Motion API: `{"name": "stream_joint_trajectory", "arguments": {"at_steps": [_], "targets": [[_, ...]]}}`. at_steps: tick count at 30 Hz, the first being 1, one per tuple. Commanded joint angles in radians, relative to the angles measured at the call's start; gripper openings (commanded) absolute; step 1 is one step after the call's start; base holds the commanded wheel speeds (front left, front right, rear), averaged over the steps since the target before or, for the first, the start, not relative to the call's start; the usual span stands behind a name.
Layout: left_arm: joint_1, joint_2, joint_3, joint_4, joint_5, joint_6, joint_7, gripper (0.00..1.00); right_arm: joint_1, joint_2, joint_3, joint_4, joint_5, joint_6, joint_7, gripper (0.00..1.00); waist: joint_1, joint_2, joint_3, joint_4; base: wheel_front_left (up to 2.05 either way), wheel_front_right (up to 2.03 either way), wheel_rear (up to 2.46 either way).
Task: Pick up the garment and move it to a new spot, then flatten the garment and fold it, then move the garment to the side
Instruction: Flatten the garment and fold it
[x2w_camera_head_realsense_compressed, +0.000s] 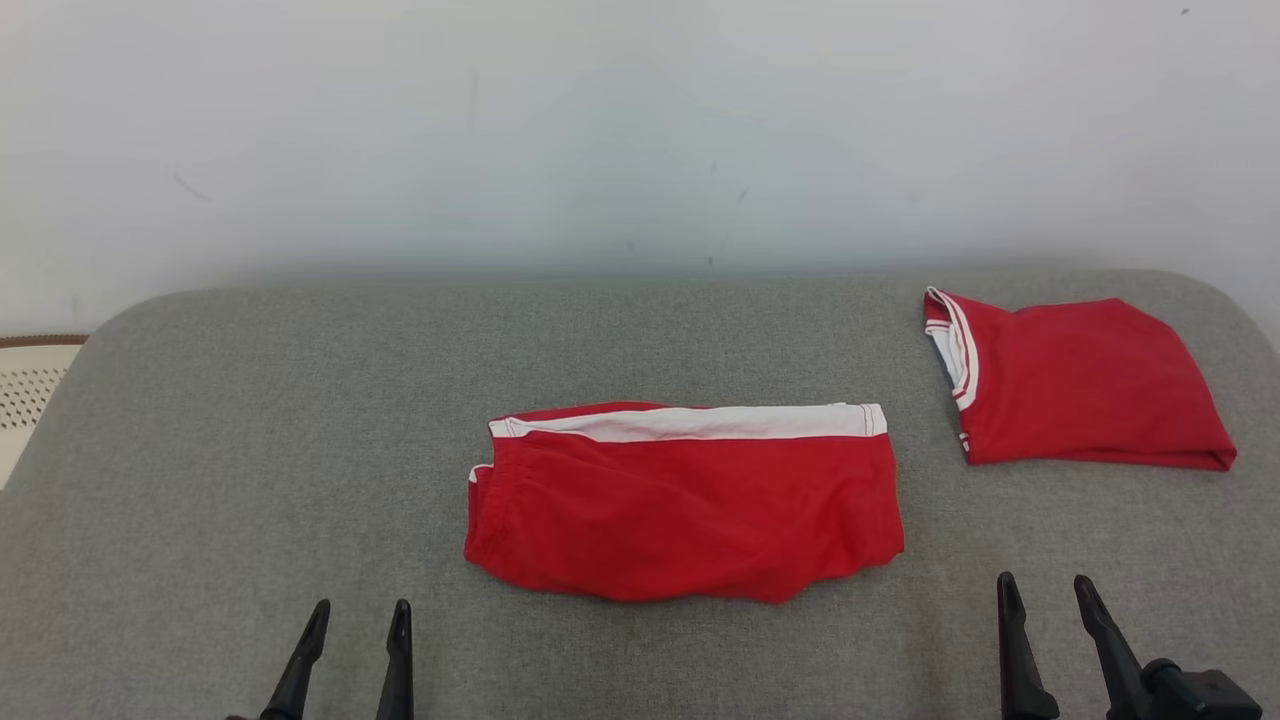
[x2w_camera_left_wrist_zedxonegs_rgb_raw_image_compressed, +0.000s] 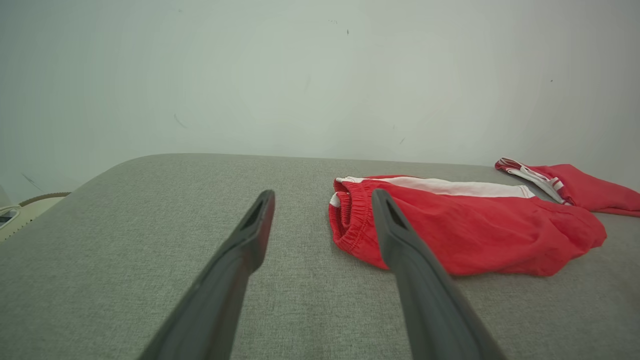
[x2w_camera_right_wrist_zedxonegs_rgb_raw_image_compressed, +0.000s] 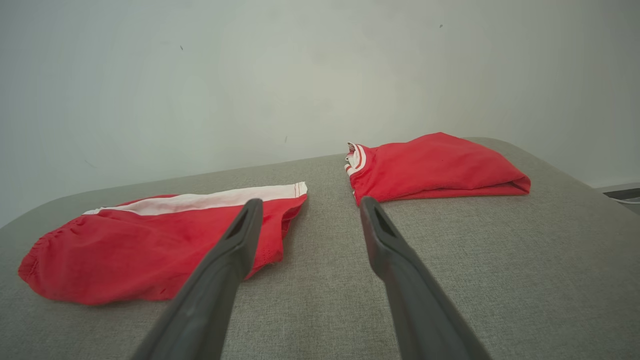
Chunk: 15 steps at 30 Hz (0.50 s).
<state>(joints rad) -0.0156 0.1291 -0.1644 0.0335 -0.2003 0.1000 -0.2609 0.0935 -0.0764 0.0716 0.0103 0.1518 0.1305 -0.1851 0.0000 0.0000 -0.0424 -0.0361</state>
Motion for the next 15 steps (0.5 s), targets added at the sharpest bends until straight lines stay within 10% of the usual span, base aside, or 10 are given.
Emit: {"name": "stream_joint_trajectory", "arguments": {"at_steps": [1,15], "targets": [[0.021,0.009,0.007,-0.003,0.000,0.002,-0.006,1.00,0.006,0.002,-0.003,-0.006,-0.007,0.000,-0.002,1.00,0.0000,0.0000,0.001,-0.001,0.00,0.00,0.00],[0.021,0.007,0.009,-0.010,0.004,0.005,-0.006,1.00,0.015,0.009,-0.006,-0.012,-0.012,0.000,0.004,1.00,0.0000,0.0000,0.006,0.005,0.00,0.00,0.00]]}}
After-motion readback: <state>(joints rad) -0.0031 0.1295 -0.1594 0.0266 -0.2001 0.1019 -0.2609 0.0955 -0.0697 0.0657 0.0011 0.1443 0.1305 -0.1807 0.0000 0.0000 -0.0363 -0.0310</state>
